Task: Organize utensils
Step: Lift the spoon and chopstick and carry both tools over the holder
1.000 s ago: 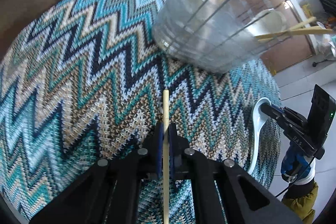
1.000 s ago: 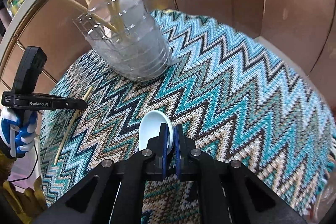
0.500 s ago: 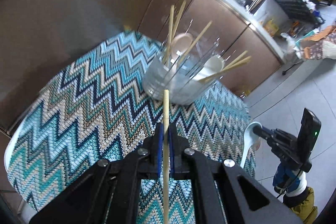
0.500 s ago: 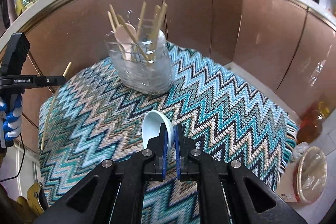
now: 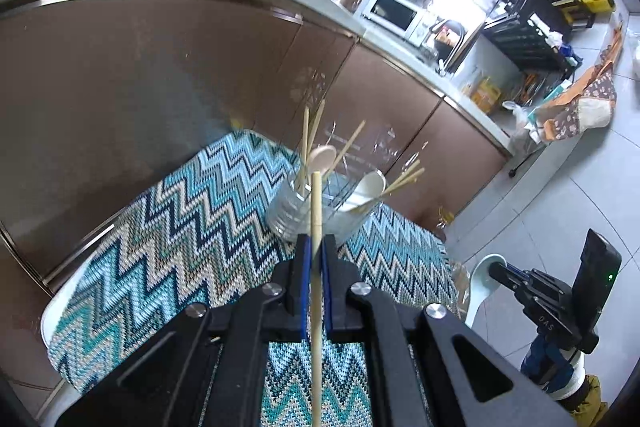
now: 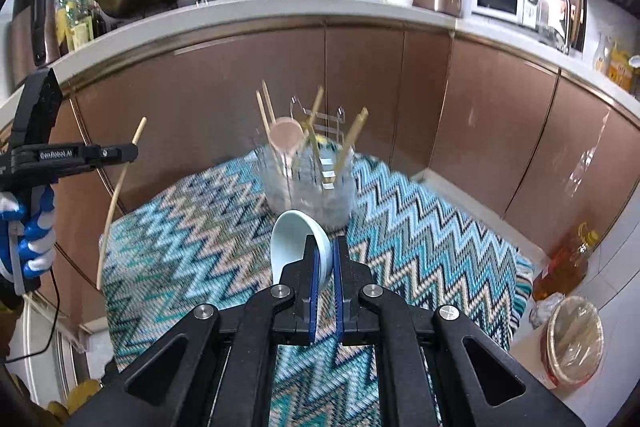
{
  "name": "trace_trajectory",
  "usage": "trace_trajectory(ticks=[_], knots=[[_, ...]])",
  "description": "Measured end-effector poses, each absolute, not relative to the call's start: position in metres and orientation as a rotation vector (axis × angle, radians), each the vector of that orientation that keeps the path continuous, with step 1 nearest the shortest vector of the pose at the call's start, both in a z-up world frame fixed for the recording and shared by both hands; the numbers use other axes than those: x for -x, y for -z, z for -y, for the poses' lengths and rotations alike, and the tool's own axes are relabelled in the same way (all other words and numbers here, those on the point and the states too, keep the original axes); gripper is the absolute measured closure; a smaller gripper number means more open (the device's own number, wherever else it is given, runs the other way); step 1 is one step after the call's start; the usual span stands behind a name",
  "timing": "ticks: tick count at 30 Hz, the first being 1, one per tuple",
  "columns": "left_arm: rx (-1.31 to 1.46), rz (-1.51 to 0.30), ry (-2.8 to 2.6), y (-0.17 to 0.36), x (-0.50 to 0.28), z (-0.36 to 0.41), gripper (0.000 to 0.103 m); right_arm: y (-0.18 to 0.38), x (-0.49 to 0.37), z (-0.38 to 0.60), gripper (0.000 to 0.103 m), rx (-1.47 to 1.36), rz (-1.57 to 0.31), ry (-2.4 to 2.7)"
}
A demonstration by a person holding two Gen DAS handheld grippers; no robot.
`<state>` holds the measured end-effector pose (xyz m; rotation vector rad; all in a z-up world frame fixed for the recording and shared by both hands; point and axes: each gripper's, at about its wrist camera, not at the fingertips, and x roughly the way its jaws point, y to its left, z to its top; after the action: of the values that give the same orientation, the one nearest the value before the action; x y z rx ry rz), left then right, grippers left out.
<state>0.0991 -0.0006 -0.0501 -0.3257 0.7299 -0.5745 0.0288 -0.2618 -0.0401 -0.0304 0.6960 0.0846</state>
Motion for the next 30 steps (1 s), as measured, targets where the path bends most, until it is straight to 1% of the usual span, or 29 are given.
trace_trajectory(ticks=[10, 20, 26, 30], knots=[[0.336, -0.606, 0.588, 0.011, -0.106, -0.001, 0.098, 0.005, -0.041, 0.234, 0.097, 0.041, -0.581, -0.119], [0.321, -0.448, 0.58, -0.037, -0.126, 0.014, 0.098, -0.028, -0.073, 0.238, 0.097, 0.036, -0.457, -0.135], [0.339, -0.358, 0.588, -0.059, -0.151, 0.041, 0.098, -0.044, -0.098, 0.244, 0.096, 0.061, -0.387, -0.091], [0.368, -0.307, 0.583, -0.064, -0.173, 0.067, 0.098, -0.048, -0.119, 0.252, 0.096, 0.082, -0.332, -0.029]])
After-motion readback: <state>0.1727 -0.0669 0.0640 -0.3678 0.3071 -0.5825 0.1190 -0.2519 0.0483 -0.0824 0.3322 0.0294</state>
